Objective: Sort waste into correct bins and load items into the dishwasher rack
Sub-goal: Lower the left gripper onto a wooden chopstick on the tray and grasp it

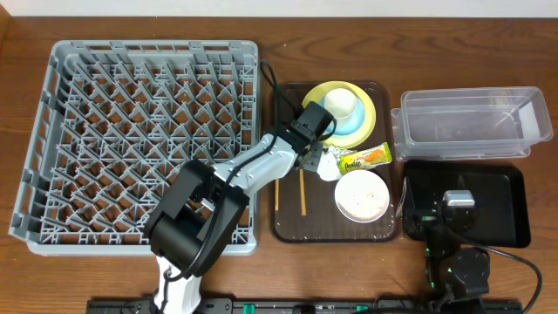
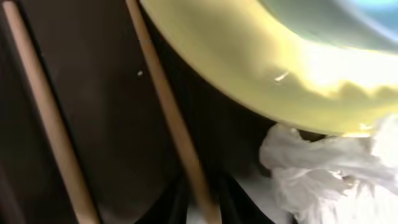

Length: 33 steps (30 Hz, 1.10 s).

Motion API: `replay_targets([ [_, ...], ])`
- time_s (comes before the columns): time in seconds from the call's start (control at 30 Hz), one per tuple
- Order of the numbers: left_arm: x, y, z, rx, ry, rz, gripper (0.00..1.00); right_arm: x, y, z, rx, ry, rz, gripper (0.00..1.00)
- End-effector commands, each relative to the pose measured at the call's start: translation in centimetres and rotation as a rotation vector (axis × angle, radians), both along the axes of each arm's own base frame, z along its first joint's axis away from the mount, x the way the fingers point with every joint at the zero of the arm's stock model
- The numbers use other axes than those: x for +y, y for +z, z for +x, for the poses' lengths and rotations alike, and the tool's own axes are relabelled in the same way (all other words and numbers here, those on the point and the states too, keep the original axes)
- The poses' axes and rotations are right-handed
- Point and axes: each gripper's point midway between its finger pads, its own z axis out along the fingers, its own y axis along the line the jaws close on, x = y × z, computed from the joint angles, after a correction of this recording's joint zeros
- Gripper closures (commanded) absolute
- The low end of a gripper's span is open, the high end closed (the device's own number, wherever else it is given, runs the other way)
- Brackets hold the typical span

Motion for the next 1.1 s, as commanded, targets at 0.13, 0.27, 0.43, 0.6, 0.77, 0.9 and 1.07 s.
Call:
replay_targets([
  [0.13,0.9,-0.6,0.1,-0.009,0.008,0.051,0.79,-0.2,-0.2,0.0,0.005,-0.007,-0.005,0.01],
  [0.27,1.0,-0.7,-0.2,0.001,0.005,0.058,0.79,-0.2,-0.2,0.0,0.005,-0.007,-0.005,0.01],
  [0.43,1.3,-0.9,-0.6,0.018,0.005,0.072,0.79,-0.2,-0.2,0.0,0.005,-0.007,-0.005,0.01],
  [0.6,1.4,-1.1,-1.1,0.043,0.013,0.069,0.79,-0.2,-0.2,0.0,0.005,-0.007,-0.005,0.01],
  [0.77,0.8,-1.4,-2.6,0.13,0.091,0.001,0.79,-0.2,-0.2,0.0,0.005,-0.007,-0.005,0.01],
  [0.9,0.9,-1.5,-2.7,0.138,0.101,0.003,0.8,-0.2,-0.2,0.0,0.005,-0.007,-0.005,0.01],
  [1.07,0.4,-1.4,-2.5,0.133,0.095,-0.02,0.81,-0.2,-0.2,0.0,0.005,-0.007,-0.005,0.01],
])
